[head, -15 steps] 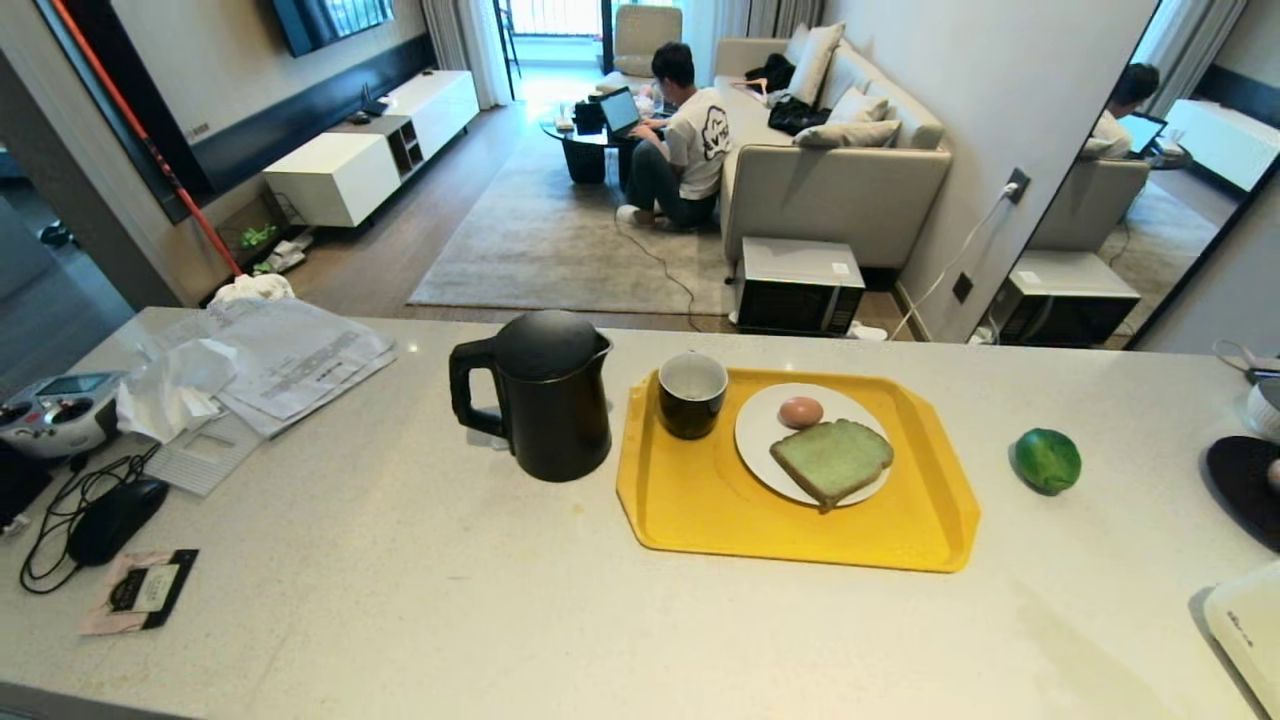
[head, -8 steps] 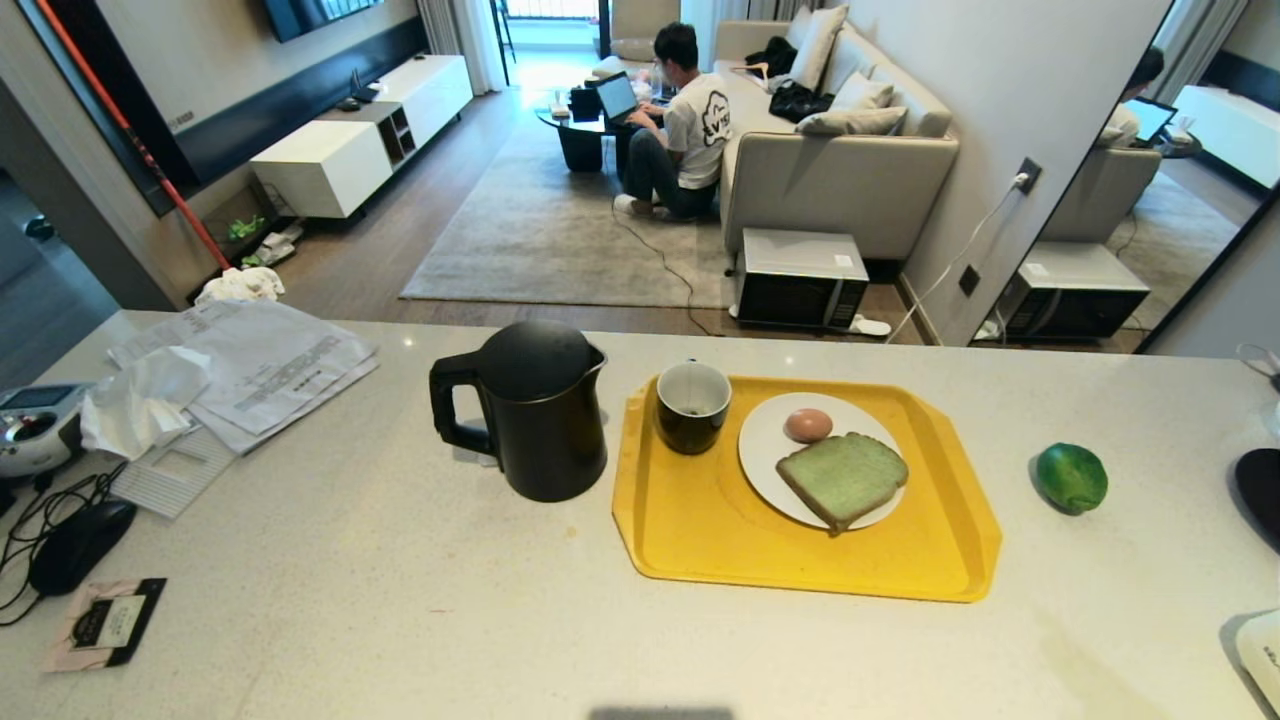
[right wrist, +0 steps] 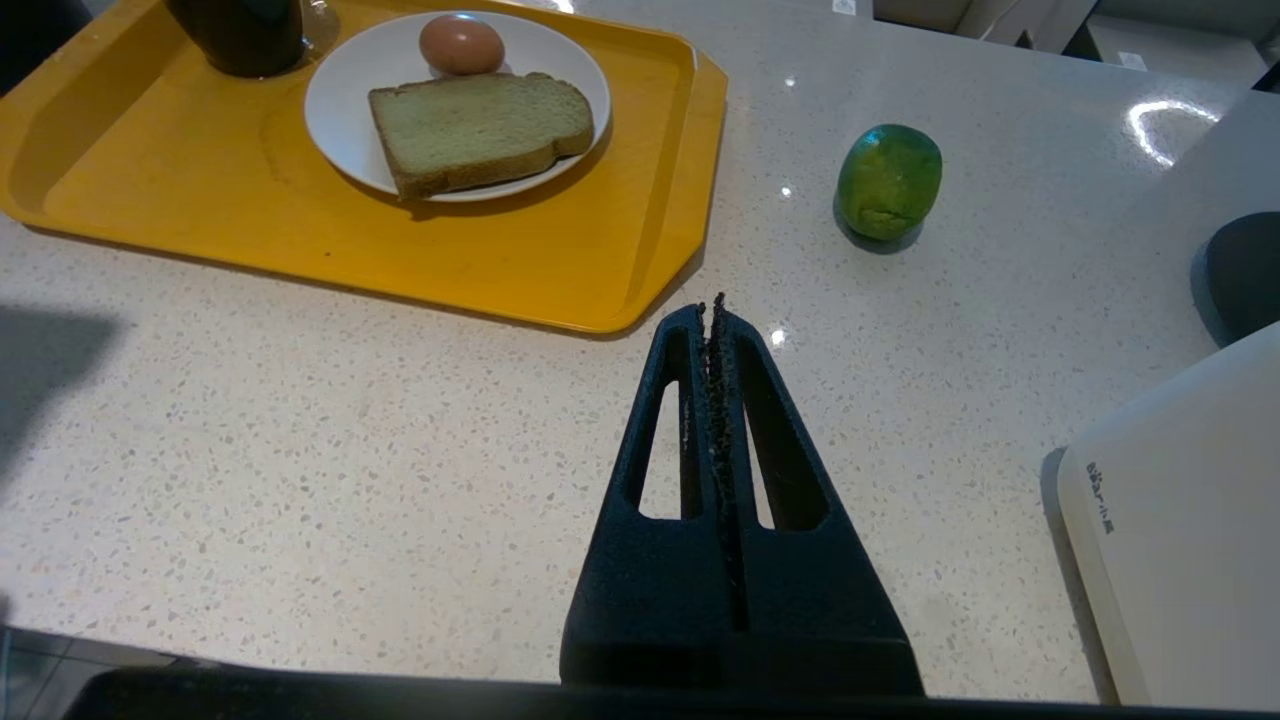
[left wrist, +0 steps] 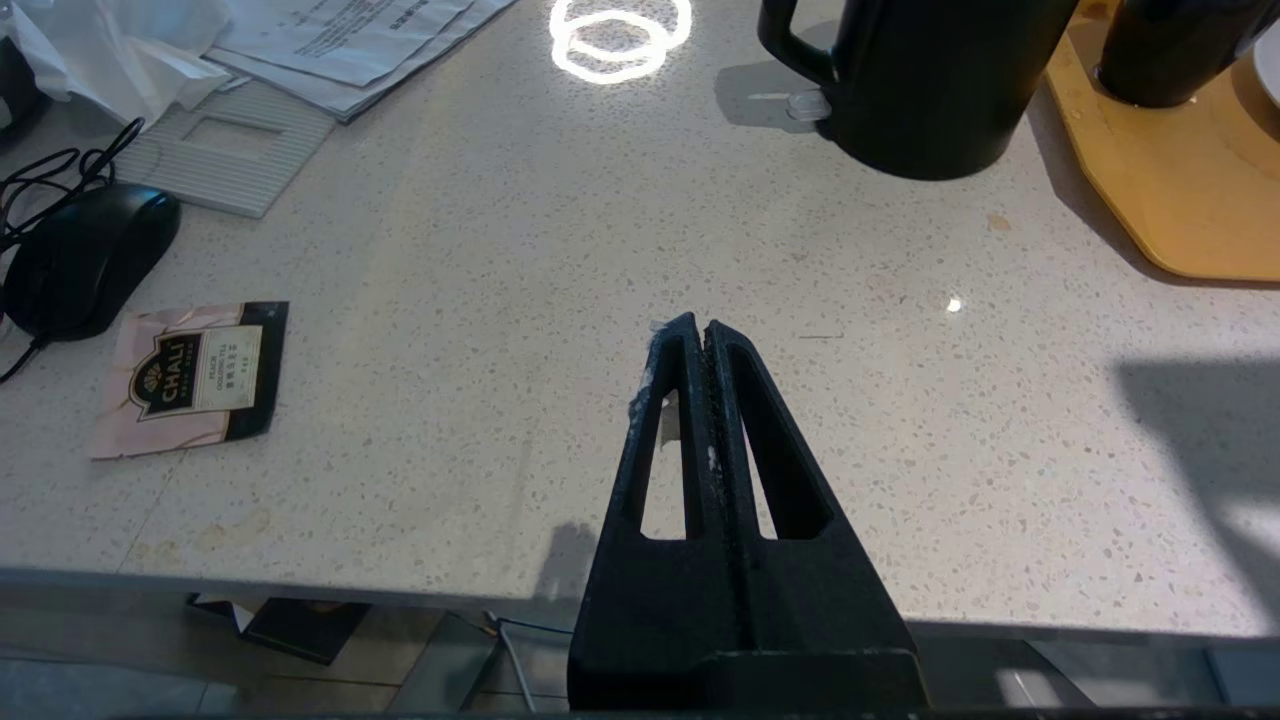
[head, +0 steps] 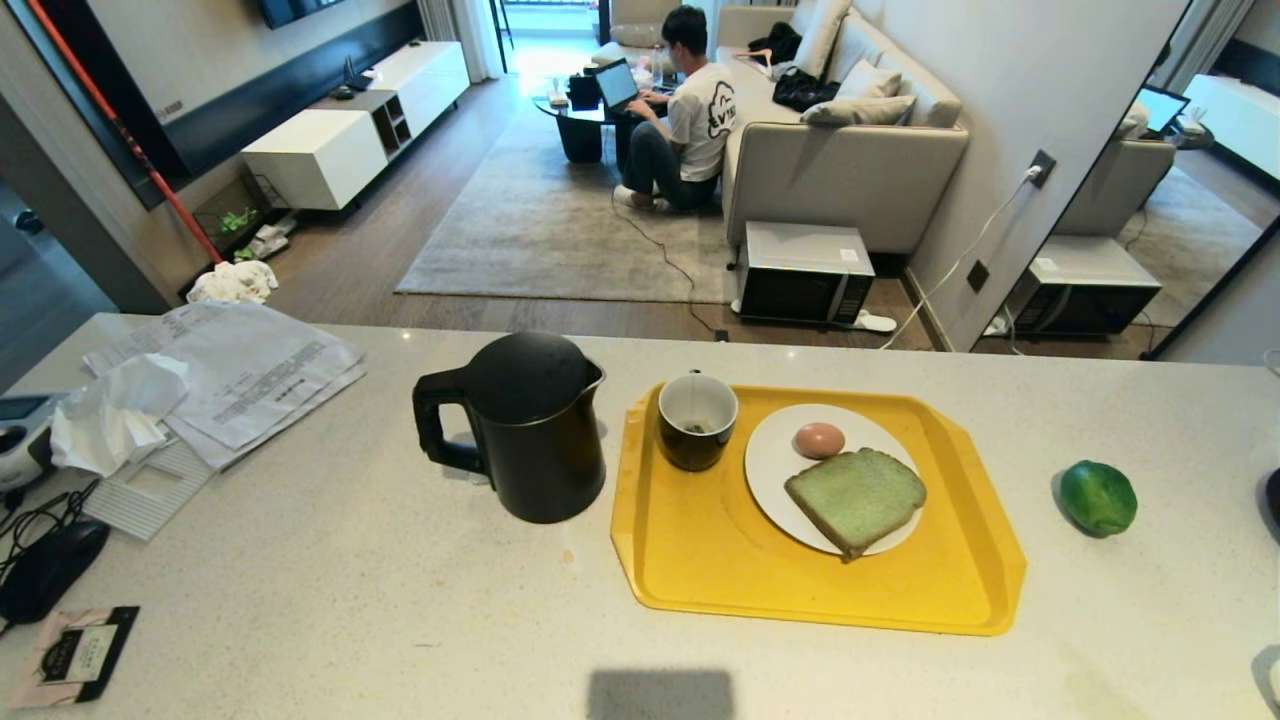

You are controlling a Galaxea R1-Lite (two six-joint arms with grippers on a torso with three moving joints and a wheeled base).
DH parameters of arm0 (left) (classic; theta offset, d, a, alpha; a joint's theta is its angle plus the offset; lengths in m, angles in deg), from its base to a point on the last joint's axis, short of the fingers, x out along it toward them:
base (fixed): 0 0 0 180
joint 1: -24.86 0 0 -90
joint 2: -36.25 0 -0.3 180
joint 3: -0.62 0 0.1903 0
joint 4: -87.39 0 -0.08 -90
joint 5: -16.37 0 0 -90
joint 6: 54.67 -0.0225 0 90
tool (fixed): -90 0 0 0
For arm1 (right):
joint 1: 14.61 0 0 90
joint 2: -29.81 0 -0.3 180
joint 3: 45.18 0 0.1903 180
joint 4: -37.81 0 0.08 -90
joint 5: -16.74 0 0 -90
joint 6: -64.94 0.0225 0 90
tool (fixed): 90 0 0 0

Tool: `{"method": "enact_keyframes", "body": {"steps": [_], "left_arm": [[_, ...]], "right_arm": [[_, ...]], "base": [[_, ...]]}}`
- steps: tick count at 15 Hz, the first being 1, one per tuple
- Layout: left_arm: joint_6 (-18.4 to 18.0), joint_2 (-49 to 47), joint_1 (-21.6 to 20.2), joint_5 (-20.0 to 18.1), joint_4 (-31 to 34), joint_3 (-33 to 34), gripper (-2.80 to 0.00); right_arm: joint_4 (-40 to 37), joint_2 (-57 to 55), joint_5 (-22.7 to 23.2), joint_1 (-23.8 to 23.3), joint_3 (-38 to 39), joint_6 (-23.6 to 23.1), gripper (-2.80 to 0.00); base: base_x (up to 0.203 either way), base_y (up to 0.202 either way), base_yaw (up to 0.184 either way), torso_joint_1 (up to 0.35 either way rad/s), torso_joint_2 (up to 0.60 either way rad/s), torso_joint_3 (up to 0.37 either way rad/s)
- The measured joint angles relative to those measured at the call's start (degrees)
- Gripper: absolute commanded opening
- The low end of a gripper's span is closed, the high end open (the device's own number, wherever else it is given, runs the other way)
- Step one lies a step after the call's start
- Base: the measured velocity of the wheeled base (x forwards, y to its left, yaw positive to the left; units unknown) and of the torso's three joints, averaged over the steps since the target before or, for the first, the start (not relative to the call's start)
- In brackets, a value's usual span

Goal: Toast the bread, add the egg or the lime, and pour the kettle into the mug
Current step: Pick up the kettle

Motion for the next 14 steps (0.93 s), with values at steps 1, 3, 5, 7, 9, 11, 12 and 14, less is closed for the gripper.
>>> {"method": "enact_keyframes", "body": {"steps": [1,3,5,7,9,11,12,14], "left_arm": [[0.0,0.0,0.0,0.0,0.0,0.0,-2.80],[0.0,0.0,0.0,0.0,0.0,0.0,-2.80],[0.0,0.0,0.0,0.0,0.0,0.0,-2.80],[0.1,0.0,0.0,0.0,0.0,0.0,-2.80],[0.1,0.0,0.0,0.0,0.0,0.0,-2.80],[0.1,0.0,0.0,0.0,0.0,0.0,-2.80],[0.0,0.0,0.0,0.0,0.0,0.0,-2.80],[0.1,0.0,0.0,0.0,0.0,0.0,-2.80]], "right_arm": [[0.0,0.0,0.0,0.0,0.0,0.0,-2.80],[0.0,0.0,0.0,0.0,0.0,0.0,-2.80],[0.0,0.0,0.0,0.0,0.0,0.0,-2.80],[0.0,0.0,0.0,0.0,0.0,0.0,-2.80],[0.0,0.0,0.0,0.0,0.0,0.0,-2.80],[0.0,0.0,0.0,0.0,0.0,0.0,-2.80],[0.0,0.0,0.0,0.0,0.0,0.0,-2.80],[0.0,0.0,0.0,0.0,0.0,0.0,-2.80]], "base": [[0.000,0.000,0.000,0.000,0.00,0.000],[0.000,0.000,0.000,0.000,0.00,0.000],[0.000,0.000,0.000,0.000,0.00,0.000],[0.000,0.000,0.000,0.000,0.00,0.000],[0.000,0.000,0.000,0.000,0.00,0.000],[0.000,0.000,0.000,0.000,0.00,0.000],[0.000,0.000,0.000,0.000,0.00,0.000],[0.000,0.000,0.000,0.000,0.00,0.000]]}}
